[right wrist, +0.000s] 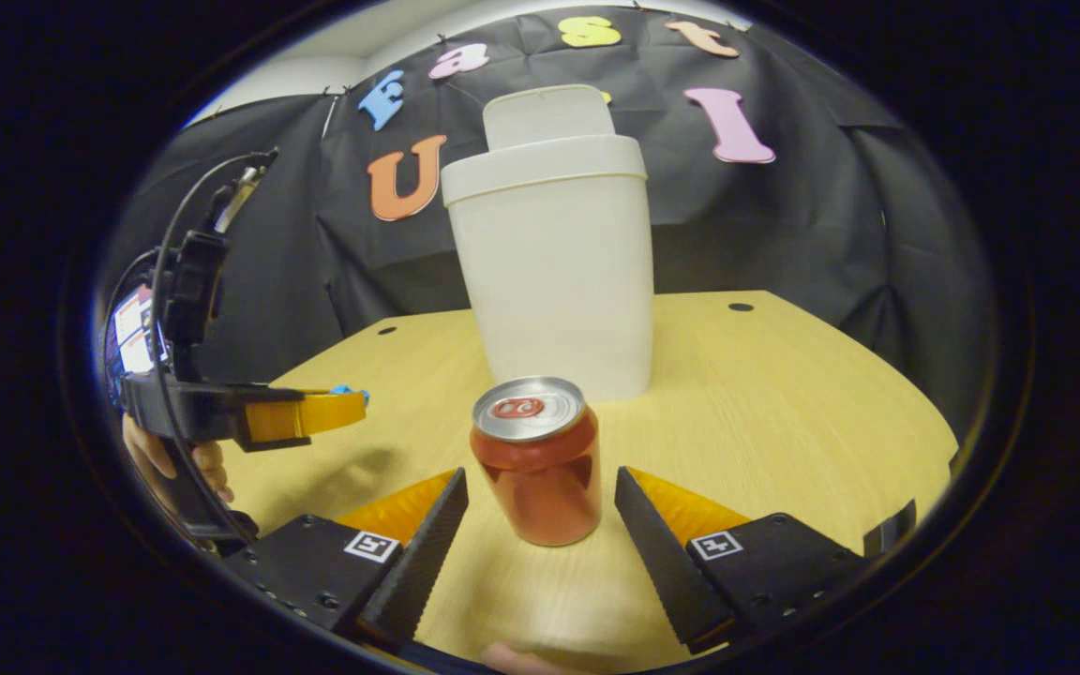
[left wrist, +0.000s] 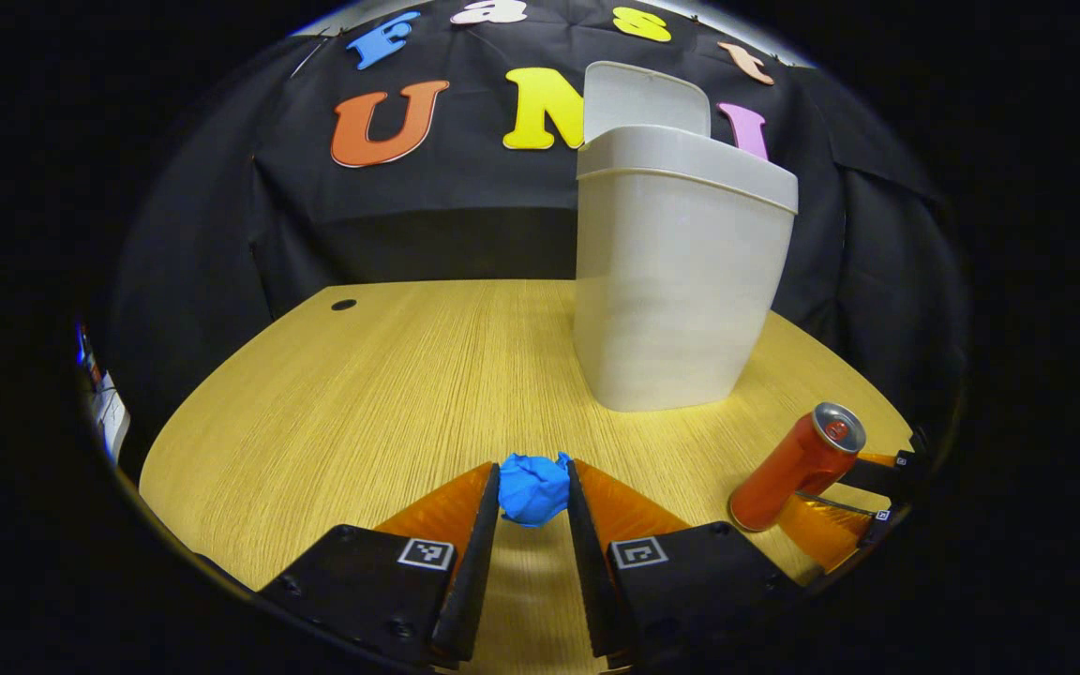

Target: Press the lid of the desktop garbage bin to open it, pick up the crumpled paper on the desktop and throw it into the bin, then pick up the pop can on the desktop and drop it into the bin, and finally close the garbage bin lid.

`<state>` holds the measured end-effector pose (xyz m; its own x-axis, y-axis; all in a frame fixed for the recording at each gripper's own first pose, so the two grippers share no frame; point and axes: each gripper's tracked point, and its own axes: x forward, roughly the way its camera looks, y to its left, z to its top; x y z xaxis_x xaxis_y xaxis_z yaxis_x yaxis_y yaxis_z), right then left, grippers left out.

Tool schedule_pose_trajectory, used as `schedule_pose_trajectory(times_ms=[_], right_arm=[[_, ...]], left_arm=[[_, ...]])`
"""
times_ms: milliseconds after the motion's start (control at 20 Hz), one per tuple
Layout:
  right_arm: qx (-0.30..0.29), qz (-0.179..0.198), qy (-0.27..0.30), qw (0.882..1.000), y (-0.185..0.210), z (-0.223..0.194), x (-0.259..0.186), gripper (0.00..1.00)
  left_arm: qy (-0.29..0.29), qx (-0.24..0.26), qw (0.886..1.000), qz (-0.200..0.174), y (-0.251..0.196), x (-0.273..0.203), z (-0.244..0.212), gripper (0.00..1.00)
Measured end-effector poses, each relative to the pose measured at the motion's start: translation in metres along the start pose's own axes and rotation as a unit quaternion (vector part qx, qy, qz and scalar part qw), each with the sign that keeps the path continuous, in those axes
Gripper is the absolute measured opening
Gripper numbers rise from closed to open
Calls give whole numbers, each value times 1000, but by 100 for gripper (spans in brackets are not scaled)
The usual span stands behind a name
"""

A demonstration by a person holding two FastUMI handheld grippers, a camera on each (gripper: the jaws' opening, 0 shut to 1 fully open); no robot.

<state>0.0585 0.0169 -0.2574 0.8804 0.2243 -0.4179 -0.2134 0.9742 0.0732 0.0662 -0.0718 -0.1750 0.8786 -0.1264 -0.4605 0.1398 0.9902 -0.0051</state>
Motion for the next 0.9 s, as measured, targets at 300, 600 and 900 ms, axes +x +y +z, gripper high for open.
schedule_pose_trajectory(times_ms=[300,600,900], right_arm=[[6,13,5,1000,3,6,15,84],[-19,-44,-53,997,-34,32,-19,79],[-22,-56,-96,994,-40,62,-47,77]], left_arm=[[-36,20,999,6,-8,-16,13,43],[-53,25,998,28,-4,-24,22,41],[-71,22,997,33,-2,-36,33,42]])
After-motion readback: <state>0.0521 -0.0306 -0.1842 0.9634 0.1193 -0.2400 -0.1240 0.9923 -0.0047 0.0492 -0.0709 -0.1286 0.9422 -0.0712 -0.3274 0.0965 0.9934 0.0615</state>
